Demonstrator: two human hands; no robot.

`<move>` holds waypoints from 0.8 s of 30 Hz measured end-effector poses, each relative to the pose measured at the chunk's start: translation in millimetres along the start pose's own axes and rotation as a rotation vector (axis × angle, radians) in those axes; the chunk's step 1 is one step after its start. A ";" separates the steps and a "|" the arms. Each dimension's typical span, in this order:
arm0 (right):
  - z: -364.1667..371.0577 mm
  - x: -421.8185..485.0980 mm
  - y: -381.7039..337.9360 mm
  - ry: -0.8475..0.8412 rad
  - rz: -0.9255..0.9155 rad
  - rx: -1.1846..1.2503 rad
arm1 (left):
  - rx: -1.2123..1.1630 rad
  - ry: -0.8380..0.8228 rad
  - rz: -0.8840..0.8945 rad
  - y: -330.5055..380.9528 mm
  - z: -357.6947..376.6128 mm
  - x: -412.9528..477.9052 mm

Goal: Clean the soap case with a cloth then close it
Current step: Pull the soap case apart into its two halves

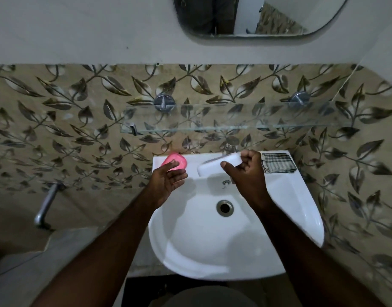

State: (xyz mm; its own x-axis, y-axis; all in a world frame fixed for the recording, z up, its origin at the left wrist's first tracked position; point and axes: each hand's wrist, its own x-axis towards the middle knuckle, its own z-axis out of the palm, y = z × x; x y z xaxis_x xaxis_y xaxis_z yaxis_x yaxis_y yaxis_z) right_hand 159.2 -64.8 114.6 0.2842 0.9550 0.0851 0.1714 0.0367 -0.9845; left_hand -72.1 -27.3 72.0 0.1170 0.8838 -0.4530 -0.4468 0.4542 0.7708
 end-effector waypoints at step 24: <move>-13.3 14.7 -7.3 -0.309 0.100 0.065 | 0.378 -0.268 0.062 11.6 37.1 -10.0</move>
State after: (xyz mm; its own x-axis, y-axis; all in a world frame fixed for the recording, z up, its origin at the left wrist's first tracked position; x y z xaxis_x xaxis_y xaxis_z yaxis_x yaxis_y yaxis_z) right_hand 174.7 -55.0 125.1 -0.0050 0.9986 -0.0535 0.0935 -0.0528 -0.9942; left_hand -45.6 -26.7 102.2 0.3472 0.8860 -0.3074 -0.1118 0.3646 0.9244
